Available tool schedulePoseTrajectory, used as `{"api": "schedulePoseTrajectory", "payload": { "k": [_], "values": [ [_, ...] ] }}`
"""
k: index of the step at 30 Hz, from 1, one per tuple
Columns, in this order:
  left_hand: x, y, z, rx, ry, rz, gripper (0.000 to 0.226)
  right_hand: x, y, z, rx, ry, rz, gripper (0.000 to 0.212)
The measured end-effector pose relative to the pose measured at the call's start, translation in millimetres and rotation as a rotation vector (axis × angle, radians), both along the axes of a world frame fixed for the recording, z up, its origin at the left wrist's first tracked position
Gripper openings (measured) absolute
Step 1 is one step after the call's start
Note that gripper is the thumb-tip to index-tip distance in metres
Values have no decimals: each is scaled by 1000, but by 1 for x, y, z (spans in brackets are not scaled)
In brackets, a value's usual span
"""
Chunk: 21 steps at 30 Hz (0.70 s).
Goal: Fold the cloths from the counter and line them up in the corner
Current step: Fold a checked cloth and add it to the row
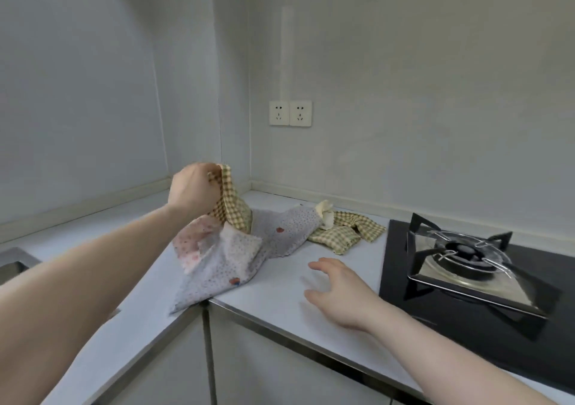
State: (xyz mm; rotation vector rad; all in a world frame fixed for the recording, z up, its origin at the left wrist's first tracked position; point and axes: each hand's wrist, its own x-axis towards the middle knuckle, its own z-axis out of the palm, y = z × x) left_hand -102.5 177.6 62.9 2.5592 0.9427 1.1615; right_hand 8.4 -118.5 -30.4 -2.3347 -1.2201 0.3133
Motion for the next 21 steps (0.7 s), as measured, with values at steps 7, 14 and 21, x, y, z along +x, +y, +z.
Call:
{"api": "schedulePoseTrajectory", "payload": {
  "k": [7, 14, 21],
  "values": [
    [-32, -57, 88, 112, -197, -117, 30, -31, -42, 54, 166, -106, -47, 51],
    [-62, -137, 136, 127, -171, -303, 21, -67, -70, 99, 352, -37, -55, 58],
    [-85, -210, 128, 130, 289, -577, 49, -107, -103, 124, 512, 107, -107, 84]
  ]
}}
